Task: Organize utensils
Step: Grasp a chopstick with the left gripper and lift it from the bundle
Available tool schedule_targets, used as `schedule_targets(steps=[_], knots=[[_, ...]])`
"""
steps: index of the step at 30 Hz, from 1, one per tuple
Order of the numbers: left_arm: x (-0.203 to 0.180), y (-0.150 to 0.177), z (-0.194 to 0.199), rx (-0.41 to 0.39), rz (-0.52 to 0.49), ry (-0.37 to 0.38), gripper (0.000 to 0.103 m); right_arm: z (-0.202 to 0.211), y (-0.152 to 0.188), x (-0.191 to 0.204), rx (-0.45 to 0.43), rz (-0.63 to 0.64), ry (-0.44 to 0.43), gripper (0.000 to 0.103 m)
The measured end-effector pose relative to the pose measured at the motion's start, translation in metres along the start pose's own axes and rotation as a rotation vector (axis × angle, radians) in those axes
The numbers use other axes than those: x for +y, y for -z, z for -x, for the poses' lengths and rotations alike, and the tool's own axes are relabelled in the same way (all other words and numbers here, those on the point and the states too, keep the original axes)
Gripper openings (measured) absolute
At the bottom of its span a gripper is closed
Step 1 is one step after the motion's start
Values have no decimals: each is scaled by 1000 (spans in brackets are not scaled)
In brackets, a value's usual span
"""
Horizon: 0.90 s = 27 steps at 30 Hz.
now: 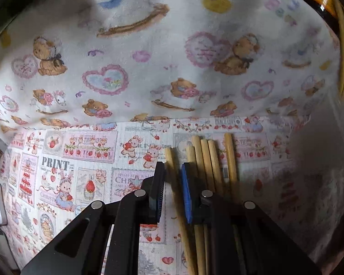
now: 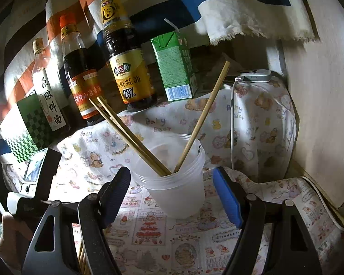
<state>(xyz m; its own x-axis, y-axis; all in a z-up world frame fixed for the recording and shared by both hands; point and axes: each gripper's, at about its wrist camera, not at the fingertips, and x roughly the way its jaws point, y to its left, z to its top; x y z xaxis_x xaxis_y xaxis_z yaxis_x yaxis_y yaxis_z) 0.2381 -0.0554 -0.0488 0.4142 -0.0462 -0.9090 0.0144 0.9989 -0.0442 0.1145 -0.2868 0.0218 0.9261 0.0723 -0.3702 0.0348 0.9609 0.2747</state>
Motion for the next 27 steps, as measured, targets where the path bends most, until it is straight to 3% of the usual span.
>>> schedule_targets(steps=[4, 6, 15, 20, 27], knots=[[12, -8, 4, -11, 56, 18, 7, 1, -1, -1, 1, -3, 27, 77], [18, -5, 21, -62, 97, 9, 6, 3, -3, -2, 9, -20, 4, 77], [33, 13, 182, -469, 63, 56, 6, 11, -2, 11, 11, 16, -33, 77], [43, 38, 254, -726, 71, -23, 6, 13, 1, 19, 20, 44, -19, 77], [53, 38, 264, -780, 108, -38, 6, 8, 6, 28, 64, 66, -22, 80]])
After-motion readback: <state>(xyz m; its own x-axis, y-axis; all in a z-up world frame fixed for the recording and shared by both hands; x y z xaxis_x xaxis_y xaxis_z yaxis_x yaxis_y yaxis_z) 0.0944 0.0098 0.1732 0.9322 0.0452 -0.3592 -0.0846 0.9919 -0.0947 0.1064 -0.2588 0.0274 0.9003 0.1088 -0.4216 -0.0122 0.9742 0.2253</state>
